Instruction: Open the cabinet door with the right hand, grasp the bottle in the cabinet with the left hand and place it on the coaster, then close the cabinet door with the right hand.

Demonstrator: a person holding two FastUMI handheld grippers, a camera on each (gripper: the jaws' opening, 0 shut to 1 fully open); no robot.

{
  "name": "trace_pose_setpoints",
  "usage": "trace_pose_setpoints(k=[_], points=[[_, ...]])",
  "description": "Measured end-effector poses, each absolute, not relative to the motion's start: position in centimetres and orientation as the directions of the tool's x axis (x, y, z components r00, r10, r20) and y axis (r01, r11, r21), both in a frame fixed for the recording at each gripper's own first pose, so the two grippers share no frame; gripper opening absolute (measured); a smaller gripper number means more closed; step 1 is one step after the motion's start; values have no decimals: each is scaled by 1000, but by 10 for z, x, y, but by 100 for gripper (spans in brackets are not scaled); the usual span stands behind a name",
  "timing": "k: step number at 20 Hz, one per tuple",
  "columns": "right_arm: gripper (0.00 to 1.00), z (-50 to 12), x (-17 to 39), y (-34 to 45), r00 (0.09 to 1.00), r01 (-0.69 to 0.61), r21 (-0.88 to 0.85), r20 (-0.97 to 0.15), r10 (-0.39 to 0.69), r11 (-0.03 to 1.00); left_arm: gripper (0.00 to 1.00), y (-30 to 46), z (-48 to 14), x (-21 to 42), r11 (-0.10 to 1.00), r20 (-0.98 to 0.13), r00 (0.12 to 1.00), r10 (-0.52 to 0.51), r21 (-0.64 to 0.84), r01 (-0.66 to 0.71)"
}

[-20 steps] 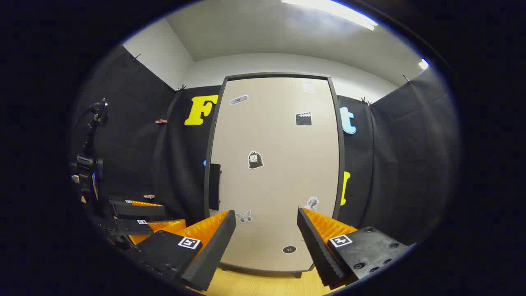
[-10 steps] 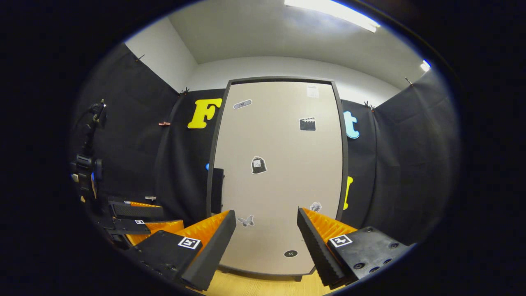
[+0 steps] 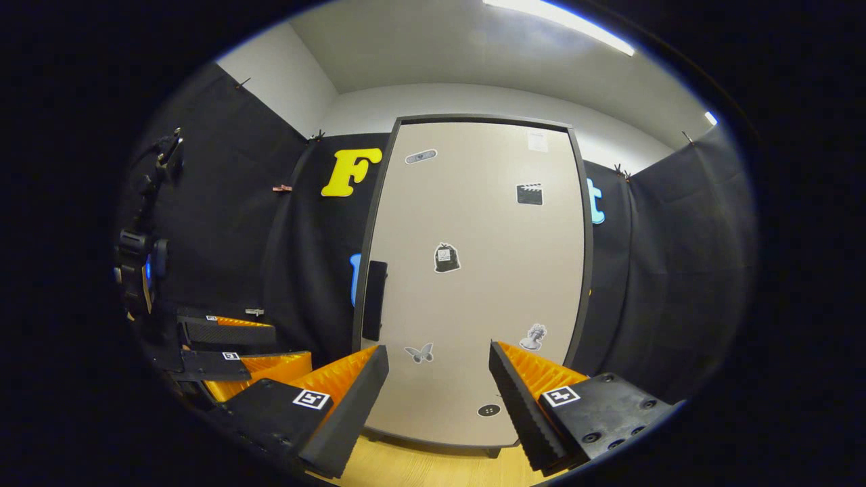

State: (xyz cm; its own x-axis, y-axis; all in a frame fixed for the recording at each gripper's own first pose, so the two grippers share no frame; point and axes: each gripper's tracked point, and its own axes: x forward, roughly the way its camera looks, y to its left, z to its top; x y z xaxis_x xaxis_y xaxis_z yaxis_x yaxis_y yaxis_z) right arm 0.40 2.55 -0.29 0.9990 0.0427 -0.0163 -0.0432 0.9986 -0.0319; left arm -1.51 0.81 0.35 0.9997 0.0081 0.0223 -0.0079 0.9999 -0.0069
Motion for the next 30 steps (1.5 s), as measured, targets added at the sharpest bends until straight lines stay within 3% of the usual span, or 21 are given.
trace_pose_setpoints(k=[10,14,21,30], points=[[97,0,17,66,990,-137,24,-13,137,990,96,39,-1,-28,999,19,999,33,-10,-33],[97,8,35,79,992,-124,-7,26,124,992,96,66,-4,-36,998,14,998,60,-8,-60],[97,0,87,119,993,-118,73,1,119,990,96,122,-11,-44,993,4,993,115,2,-115],[98,-21,150,135,999,-11,45,-34,12,999,96,152,-18,-39,996,-3,996,88,11,-88]])
